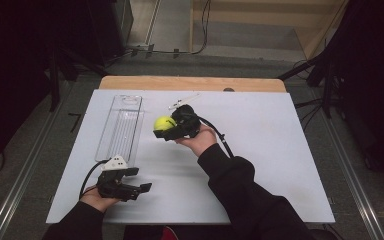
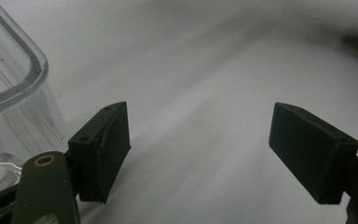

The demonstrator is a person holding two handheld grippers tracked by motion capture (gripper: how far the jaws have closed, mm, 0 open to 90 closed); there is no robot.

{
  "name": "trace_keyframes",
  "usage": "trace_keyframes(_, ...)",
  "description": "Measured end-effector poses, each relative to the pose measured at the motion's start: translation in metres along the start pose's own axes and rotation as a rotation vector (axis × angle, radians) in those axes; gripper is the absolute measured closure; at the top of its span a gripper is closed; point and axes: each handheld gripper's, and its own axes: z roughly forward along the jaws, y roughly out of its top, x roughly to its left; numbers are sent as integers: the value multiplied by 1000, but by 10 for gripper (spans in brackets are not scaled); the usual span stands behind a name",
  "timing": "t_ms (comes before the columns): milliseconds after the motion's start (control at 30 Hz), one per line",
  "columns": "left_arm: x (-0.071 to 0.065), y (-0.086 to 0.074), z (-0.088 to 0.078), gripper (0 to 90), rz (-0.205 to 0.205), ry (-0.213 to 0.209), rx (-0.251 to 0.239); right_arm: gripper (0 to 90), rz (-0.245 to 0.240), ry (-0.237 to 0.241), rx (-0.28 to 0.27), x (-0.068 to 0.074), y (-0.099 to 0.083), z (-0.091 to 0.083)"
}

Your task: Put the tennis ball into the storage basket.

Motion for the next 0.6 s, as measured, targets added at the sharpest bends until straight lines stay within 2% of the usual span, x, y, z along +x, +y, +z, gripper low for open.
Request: trace_keyframes(600,0,0,0,212,6,9,5,238,-15,17,1,10,22,19)
